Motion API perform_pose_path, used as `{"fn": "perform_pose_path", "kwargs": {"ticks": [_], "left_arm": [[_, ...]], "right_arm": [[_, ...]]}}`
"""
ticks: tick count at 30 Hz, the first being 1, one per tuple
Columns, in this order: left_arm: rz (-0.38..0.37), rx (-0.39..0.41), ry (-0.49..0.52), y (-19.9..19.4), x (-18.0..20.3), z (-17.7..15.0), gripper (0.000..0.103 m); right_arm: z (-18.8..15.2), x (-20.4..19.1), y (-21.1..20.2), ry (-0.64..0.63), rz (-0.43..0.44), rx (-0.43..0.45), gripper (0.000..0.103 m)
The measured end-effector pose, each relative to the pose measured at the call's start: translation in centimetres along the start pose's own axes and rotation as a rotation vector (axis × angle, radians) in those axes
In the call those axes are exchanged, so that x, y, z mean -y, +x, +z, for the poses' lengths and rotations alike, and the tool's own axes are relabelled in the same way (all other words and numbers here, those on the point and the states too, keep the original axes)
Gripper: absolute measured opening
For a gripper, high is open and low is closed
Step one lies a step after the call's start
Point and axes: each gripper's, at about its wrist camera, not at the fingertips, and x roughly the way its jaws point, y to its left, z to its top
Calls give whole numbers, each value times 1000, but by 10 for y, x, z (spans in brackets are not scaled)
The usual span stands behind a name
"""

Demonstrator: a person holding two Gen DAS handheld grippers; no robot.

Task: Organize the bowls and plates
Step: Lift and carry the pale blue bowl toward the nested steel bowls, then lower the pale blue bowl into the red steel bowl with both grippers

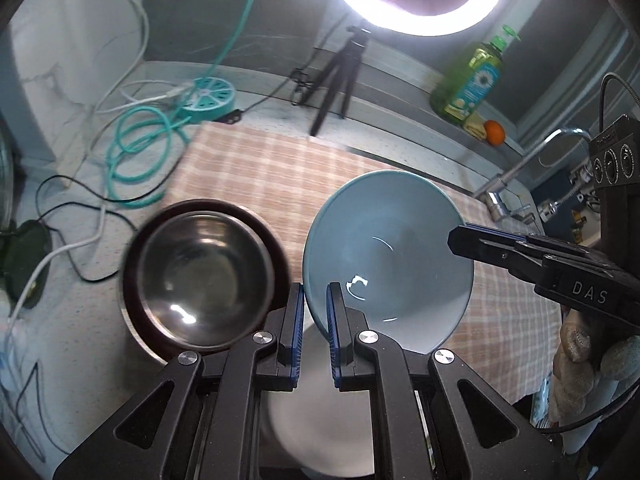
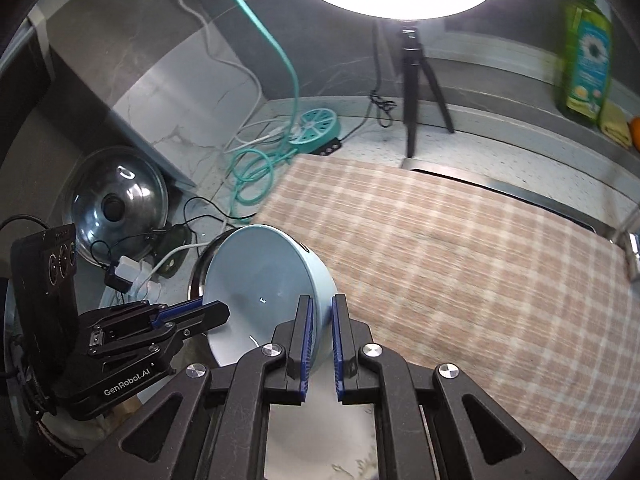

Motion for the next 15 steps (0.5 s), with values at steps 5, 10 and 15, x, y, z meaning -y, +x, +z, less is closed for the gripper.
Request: {"fn": "perform_pose_path", "kwargs": {"ticks": [5, 10, 15], "left_arm": [[25, 13, -36, -10, -26, -1, 9], [44, 9, -65, -13, -50, -1, 9], [62, -5, -80, -11, -68, -2, 9]], "right_arm": [[12, -30, 18, -36, 17, -13, 9], [21, -53, 37, -62, 27, -26, 9], [25, -65, 58, -73, 25, -52, 9]]}}
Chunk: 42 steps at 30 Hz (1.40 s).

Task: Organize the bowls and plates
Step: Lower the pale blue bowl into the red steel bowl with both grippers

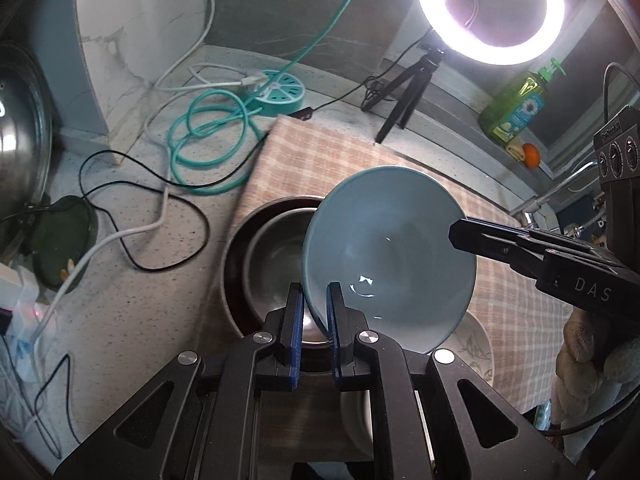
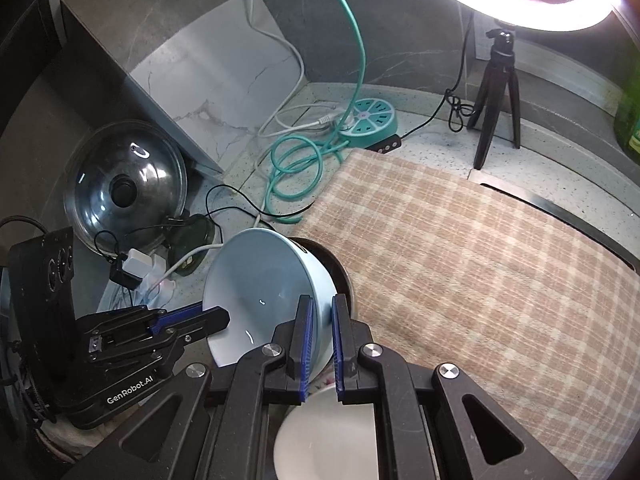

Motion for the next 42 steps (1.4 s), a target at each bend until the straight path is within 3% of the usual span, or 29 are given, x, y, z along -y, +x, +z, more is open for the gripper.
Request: {"fn": "perform_pose_path", "kwargs": {"ticks": [18, 42], "left_arm": [[27, -62, 11, 17, -23, 0, 9], [47, -69, -3, 26, -30, 4, 9]], "right_arm": [[-4, -4, 51, 33, -12, -90, 9], [-3, -4, 71, 30, -21, -141, 9]]}}
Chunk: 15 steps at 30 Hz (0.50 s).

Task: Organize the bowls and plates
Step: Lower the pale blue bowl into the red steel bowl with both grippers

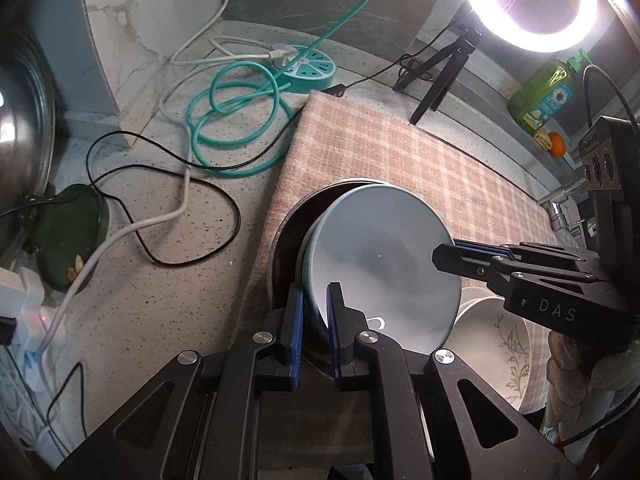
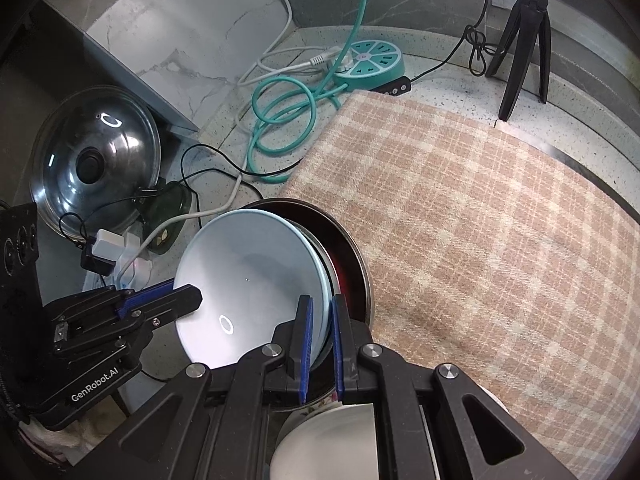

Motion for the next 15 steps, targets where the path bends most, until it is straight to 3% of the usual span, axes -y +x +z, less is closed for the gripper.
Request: {"fn": "perform_pose_path", "kwargs": {"ticks": [15], "left_arm": [[-5, 9, -12, -4, -3, 1, 10]], "right_arm": [[1, 3, -6, -14, -1, 11, 11]]}}
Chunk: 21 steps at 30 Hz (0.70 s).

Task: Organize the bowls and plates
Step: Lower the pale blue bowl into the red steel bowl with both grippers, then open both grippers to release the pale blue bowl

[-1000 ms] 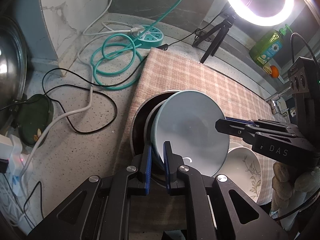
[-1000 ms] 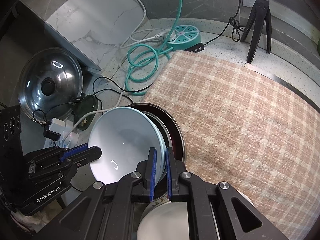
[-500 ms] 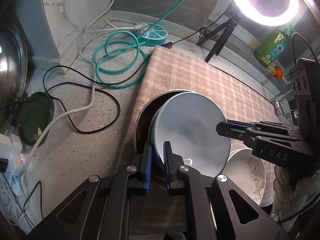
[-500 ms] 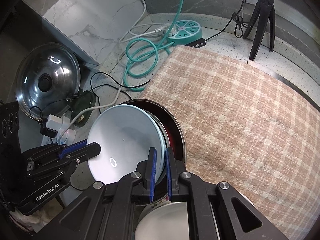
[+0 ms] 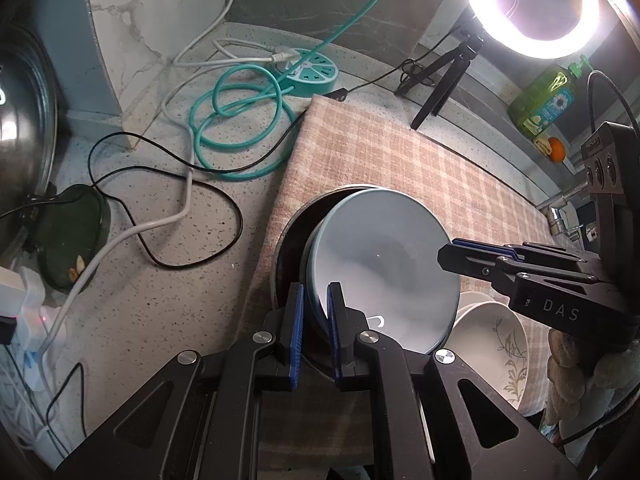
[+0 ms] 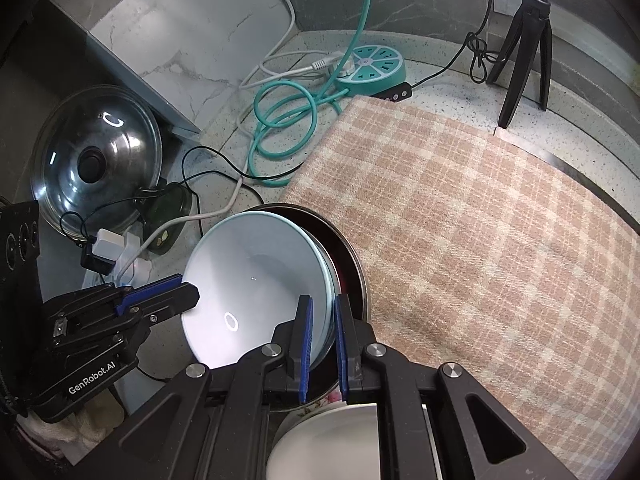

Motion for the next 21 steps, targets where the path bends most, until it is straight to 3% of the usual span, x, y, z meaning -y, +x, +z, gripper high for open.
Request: {"fn": "perform_pose_path", "kwargs": {"ticks": [7, 16, 21], "left_arm": [[11, 29, 2, -11, -3, -3, 10], [82, 96, 34, -28, -7, -9, 11], [98, 107, 41, -30, -10, -13, 14]], "right_arm": [[-2, -3, -13, -18, -9, 30, 13], [-10, -4, -31, -58, -24, 80, 26], [-12, 6, -34, -17, -23, 98, 27]]}}
